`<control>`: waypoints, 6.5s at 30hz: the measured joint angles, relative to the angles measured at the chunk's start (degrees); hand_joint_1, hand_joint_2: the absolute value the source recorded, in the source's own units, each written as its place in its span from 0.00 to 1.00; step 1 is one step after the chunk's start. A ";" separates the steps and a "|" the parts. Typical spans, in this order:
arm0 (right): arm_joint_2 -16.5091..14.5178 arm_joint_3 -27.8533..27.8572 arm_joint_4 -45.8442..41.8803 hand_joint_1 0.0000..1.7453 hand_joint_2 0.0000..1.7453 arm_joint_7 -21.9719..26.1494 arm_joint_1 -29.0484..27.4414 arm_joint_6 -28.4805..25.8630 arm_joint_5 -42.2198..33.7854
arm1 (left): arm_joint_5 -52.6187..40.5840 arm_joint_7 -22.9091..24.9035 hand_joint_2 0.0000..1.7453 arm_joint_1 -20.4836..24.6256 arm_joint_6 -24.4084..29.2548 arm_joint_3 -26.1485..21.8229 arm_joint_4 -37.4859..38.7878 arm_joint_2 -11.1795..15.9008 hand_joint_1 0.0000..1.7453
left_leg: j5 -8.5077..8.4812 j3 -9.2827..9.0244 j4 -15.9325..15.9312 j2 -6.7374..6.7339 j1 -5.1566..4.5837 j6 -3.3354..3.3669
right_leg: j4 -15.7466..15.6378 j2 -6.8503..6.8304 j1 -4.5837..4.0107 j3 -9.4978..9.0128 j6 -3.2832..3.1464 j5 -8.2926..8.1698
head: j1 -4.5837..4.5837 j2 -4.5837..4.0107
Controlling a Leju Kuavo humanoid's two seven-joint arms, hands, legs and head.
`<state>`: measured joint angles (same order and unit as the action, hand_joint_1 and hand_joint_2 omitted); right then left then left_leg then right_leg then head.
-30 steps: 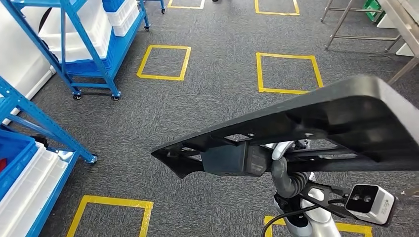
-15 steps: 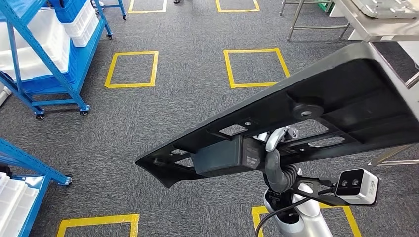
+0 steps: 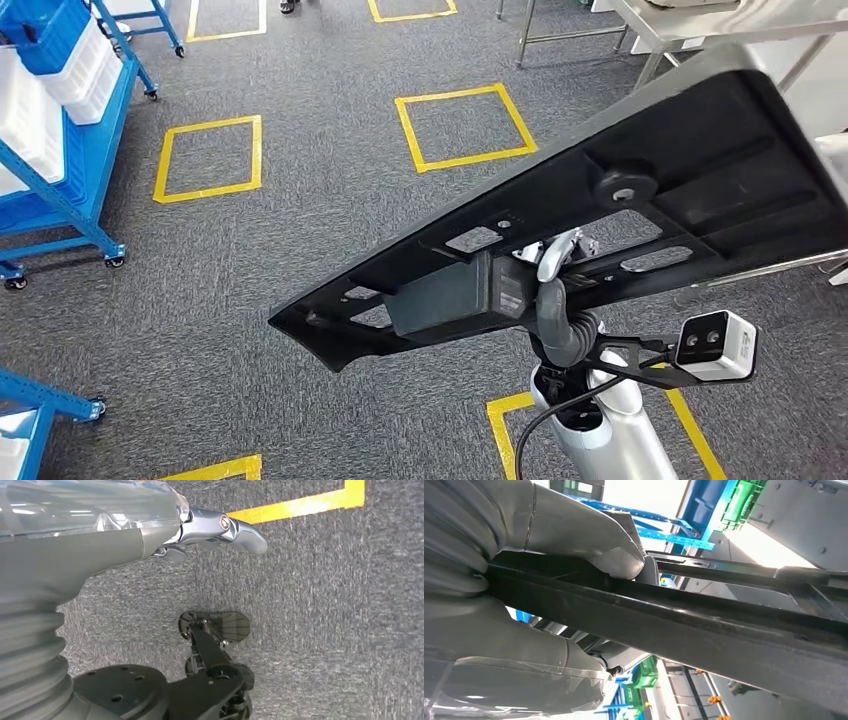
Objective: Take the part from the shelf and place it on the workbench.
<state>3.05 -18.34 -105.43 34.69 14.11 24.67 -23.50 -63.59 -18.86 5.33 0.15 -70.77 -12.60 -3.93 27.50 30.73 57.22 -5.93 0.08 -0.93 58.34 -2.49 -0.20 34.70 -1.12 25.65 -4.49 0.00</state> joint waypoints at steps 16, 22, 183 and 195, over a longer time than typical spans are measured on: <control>0.02 -0.13 -0.01 0.98 1.00 0.31 0.93 -1.07 2.56 | -0.49 -0.79 1.00 0.23 -0.50 0.02 -0.01 0.01 0.00 | -1.48 1.20 -0.24 8.44 0.30 1.52 | 0.55 8.95 0.21 0.61 0.55 -0.32 | -0.01 0.00; 0.07 -0.36 0.50 0.98 1.00 0.57 1.32 -2.82 2.71 | 0.15 -0.56 1.00 -0.04 0.24 -0.15 -0.01 -0.05 0.00 | -1.74 0.83 -1.15 4.04 0.36 2.16 | 15.32 2.93 0.83 7.75 2.08 6.48 | 0.01 0.00; -1.02 2.49 4.39 0.98 1.00 3.92 -1.94 -2.24 4.46 | 2.66 2.58 1.00 0.02 -0.98 -2.69 0.02 0.80 0.00 | 3.82 -3.90 0.56 3.99 -0.09 1.61 | 0.46 1.82 -0.63 2.78 0.46 -1.98 | 0.18 0.00; -2.17 2.51 3.48 0.98 1.00 2.59 -1.47 -3.61 4.80 | 2.34 2.47 1.00 -0.50 -1.32 -2.67 0.01 1.32 0.00 | -0.47 6.57 5.16 5.46 0.41 0.30 | -1.09 3.69 -0.04 -6.07 -0.01 3.68 | 0.18 0.00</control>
<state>0.89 -15.83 -101.95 37.28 12.64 21.06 -18.70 -61.25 -16.39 4.83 -1.17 -73.44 -12.59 -2.61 27.03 37.30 62.38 -0.47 0.49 -0.63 57.25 1.19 -0.24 28.63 -1.13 29.34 -4.31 0.00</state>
